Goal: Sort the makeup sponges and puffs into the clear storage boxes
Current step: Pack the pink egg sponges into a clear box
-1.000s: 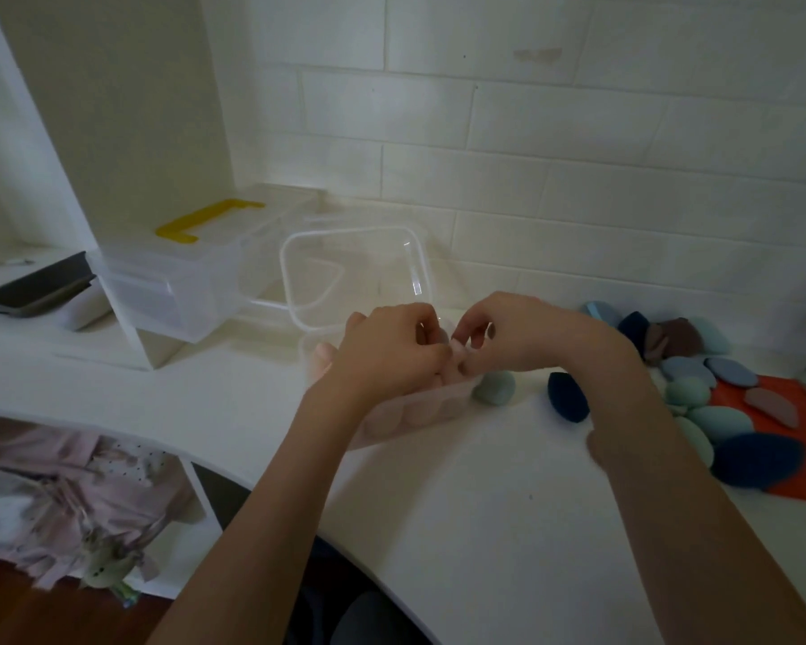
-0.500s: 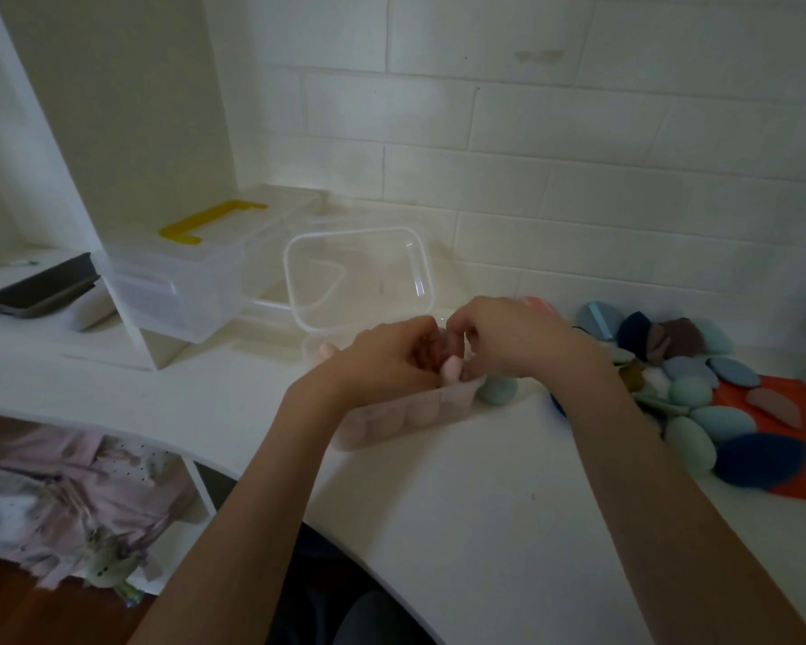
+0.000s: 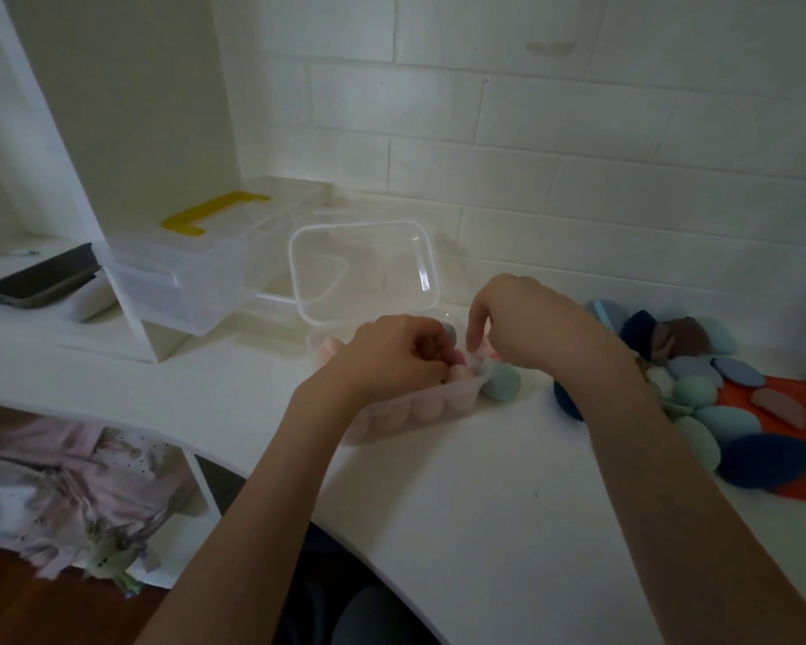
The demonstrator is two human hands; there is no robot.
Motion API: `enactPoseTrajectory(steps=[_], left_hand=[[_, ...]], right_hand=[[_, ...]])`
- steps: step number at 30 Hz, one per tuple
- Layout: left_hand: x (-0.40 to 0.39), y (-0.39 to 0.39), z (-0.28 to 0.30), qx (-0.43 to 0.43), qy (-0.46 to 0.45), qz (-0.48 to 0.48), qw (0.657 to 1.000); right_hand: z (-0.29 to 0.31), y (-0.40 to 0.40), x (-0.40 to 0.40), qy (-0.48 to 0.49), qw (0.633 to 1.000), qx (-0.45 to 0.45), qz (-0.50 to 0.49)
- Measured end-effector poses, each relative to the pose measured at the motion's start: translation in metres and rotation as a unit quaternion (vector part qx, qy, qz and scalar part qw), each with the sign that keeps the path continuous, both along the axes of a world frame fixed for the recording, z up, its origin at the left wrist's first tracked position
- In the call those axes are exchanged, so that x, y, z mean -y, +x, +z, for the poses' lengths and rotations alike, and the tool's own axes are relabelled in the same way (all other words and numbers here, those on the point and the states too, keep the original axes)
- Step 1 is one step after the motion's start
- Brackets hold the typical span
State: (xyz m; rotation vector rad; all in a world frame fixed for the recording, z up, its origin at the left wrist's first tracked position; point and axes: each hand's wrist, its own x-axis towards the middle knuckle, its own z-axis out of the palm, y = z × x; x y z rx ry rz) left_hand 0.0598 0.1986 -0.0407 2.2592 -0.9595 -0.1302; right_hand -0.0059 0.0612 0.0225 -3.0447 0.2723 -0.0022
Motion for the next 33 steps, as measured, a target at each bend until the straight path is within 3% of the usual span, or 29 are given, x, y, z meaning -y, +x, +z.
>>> enactPoseTrajectory(steps=[4,8,16,20,24,29,31,33], left_hand=[[0.001,0.000,-0.002,0.018,-0.002,0.007,1.000],[0.002,0.003,-0.004,0.025,0.003,0.007,1.000],[0.002,0.001,-0.003,0.032,0.002,0.012,0.999],[0.001,0.000,-0.002,0.031,0.004,0.003,1.000],[0.002,0.000,-0.001,0.034,0.005,0.013,0.999],[0.003,-0.002,0.000,0.042,0.013,0.023,0.999],[0.002,-0.004,0.004,0.062,-0.013,0.047,0.997],[-0.003,-0.005,0.009,0.088,-0.114,0.111,0.983]], right_hand=[[-0.013,0.004,-0.009,-0.100,0.992,-0.072,0.003],[-0.018,0.009,-0.007,-0.092,0.983,-0.159,0.008],[0.002,0.001,-0.008,0.035,0.998,-0.021,-0.040],[-0.006,0.001,-0.014,0.004,0.998,-0.046,-0.040],[0.004,0.002,-0.010,0.023,0.998,-0.005,-0.064],[-0.005,0.006,-0.009,0.040,0.993,-0.090,-0.067],[-0.004,0.009,-0.003,0.061,0.996,-0.016,-0.067],[-0.005,0.011,0.004,0.098,0.988,0.077,-0.087]])
